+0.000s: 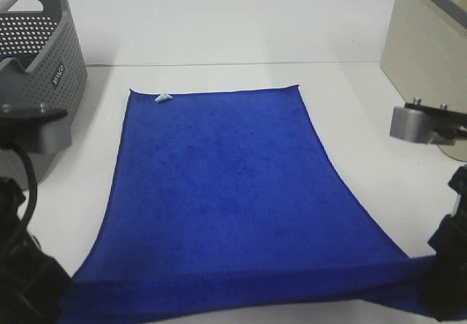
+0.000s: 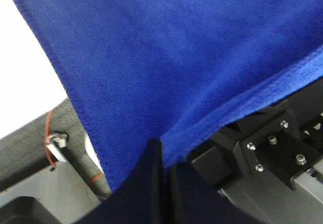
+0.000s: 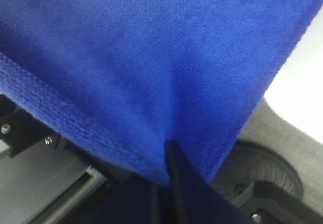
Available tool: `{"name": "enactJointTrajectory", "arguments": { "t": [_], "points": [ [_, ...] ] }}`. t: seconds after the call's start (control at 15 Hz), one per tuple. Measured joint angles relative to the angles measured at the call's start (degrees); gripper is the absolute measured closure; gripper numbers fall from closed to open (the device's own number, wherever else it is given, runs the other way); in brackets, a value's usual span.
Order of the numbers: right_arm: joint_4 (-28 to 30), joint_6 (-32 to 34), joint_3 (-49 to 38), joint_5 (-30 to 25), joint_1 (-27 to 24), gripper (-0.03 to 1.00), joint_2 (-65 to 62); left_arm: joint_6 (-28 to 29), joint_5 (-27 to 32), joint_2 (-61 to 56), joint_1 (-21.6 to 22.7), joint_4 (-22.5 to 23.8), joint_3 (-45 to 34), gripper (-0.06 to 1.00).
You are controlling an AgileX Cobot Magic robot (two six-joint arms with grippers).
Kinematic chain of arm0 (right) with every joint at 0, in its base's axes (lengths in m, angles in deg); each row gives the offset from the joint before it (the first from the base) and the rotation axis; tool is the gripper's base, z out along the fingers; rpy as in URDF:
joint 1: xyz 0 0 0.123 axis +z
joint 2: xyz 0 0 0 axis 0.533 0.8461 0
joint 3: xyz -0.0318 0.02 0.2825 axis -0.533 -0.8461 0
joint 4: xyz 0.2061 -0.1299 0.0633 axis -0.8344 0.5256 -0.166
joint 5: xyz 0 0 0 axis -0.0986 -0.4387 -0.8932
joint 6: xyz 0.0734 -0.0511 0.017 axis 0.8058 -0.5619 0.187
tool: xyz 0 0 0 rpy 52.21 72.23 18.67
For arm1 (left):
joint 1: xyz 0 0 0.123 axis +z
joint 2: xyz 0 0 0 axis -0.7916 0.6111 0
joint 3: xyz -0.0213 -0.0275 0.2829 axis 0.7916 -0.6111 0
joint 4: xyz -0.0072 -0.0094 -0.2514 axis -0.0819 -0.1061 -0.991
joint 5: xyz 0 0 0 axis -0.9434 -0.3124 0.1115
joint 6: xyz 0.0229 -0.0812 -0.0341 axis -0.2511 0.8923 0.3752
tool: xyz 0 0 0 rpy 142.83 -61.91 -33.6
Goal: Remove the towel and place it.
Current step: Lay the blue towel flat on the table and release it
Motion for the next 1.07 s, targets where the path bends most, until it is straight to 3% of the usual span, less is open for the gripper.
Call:
{"name": "enactJointTrajectory", "arguments": {
  "t": [0.33, 0.8, 1.07],
  "points": [
    [-2.23, -1.38, -5.33, 0.23, 0.00, 0.95, 6.59, -0.63, -3.38, 6.53, -0.40, -2.92, -5.67, 0.94],
    [-0.97, -4.76, -5.44, 5.33, 0.00, 0.95, 23.49, -11.00, -6.82, 21.26, -0.40, -7.10, -5.79, 0.94],
    [-0.69, -6.19, -5.39, 6.93, 0.00, 0.95, 30.94, -13.58, -9.80, 24.41, -0.40, -7.85, -5.79, 0.94]
  ]
}}
